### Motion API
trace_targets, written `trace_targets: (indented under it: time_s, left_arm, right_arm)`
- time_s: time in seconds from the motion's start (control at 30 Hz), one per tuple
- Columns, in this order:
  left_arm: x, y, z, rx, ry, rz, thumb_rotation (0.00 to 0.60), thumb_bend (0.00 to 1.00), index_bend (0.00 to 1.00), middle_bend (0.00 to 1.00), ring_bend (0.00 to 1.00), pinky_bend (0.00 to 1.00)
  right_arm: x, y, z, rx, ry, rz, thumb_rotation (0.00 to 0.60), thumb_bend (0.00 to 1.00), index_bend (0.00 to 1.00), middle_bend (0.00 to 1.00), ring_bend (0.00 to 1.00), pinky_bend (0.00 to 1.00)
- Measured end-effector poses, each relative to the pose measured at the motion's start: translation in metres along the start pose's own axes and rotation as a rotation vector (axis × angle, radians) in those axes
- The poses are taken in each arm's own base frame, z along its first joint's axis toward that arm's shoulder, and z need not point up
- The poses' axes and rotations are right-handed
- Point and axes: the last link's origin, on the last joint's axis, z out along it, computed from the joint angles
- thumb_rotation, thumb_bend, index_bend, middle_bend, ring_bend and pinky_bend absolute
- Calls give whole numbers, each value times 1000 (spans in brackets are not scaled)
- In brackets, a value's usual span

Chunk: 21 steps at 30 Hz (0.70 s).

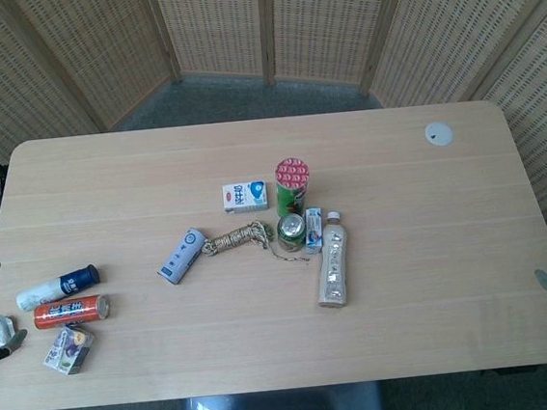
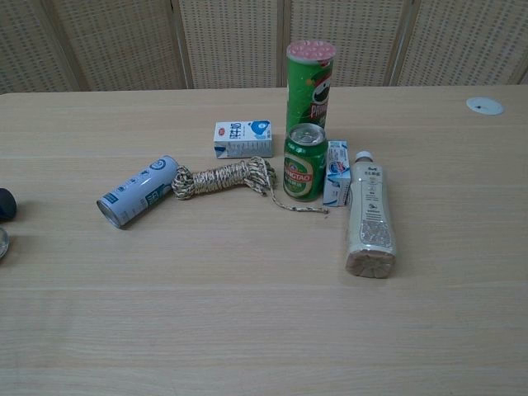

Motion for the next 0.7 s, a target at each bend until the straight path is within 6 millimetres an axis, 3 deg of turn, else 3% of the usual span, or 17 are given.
trace_targets:
  time_s: [0.33,0.53,0.7]
  left_arm:
    - [-10,2,11,-70,-46,25,600,0,0,0,0,0]
    - [-22,5,55,-260,-130,131,600,0,0,0,0,0]
    - [-29,29,105,-458,-159,276,600,0,0,0,0,0]
  right_arm:
    - [0,0,-2,3,-17,6,572,0,0,0,0,0]
    - [-4,-2,-1,3,-36,0,572,0,0,0,0,0]
    - [-7,-4,0,4,-41,-10,570,0,0,0,0,0]
